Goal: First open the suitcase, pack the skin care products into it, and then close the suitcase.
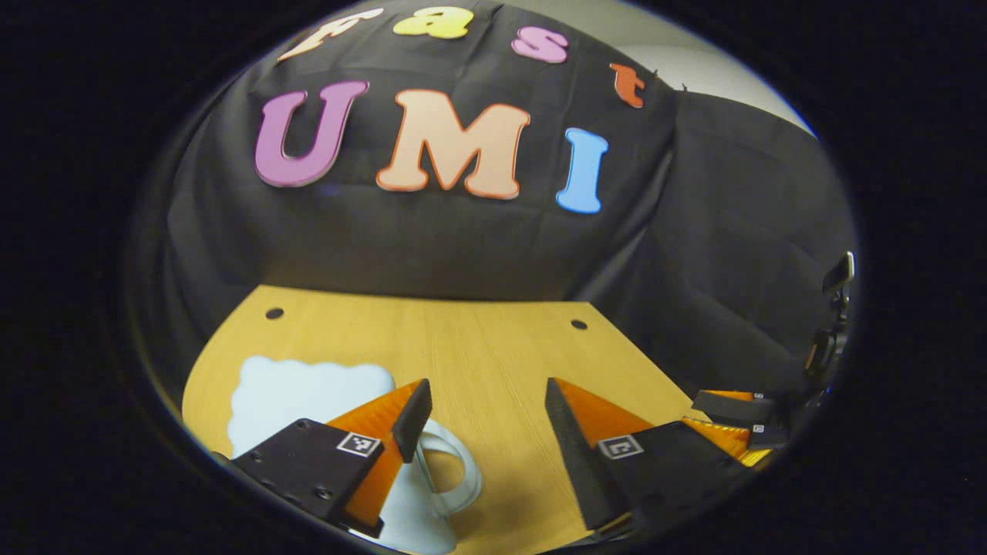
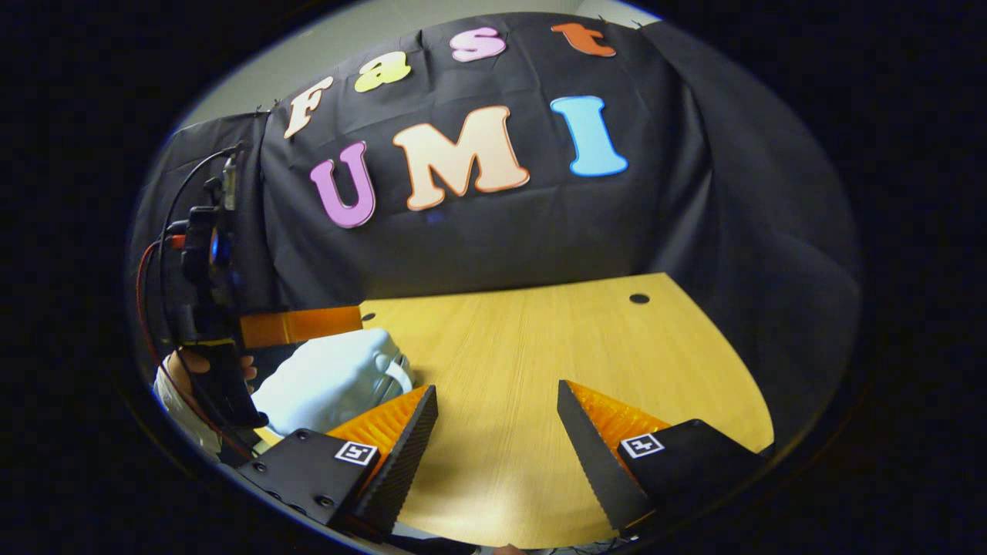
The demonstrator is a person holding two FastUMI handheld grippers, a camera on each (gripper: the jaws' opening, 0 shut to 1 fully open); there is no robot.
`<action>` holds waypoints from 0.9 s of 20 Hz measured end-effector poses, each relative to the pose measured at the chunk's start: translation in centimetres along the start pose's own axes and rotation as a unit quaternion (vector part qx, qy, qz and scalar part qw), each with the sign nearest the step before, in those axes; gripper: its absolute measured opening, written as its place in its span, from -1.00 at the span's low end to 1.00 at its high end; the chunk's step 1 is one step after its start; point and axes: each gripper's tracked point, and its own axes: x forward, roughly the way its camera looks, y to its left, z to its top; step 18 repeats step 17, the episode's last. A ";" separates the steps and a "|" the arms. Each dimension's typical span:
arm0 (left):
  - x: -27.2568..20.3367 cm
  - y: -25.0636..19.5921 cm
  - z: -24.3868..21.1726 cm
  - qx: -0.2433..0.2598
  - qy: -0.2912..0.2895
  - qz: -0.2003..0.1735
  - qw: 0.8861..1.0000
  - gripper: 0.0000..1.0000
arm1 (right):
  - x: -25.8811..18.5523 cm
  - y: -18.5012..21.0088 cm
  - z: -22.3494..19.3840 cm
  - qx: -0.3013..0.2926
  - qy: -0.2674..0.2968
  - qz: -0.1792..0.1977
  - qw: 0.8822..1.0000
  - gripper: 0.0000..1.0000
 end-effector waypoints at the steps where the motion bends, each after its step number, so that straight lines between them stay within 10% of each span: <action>1: -0.5 -0.1 1.1 0.014 -0.020 0.008 1.000 0.82 | -0.1 -0.3 1.8 -0.002 -0.022 -0.006 1.000 0.97; 6: -2.2 0.8 6.3 0.083 -0.114 0.081 0.987 0.90 | -1.4 -1.1 10.2 -0.030 -0.128 -0.038 0.991 0.96; 18: -3.5 -0.5 12.6 0.089 -0.178 0.057 0.978 0.91 | -6.0 -0.6 21.1 -0.096 -0.277 -0.072 0.953 0.94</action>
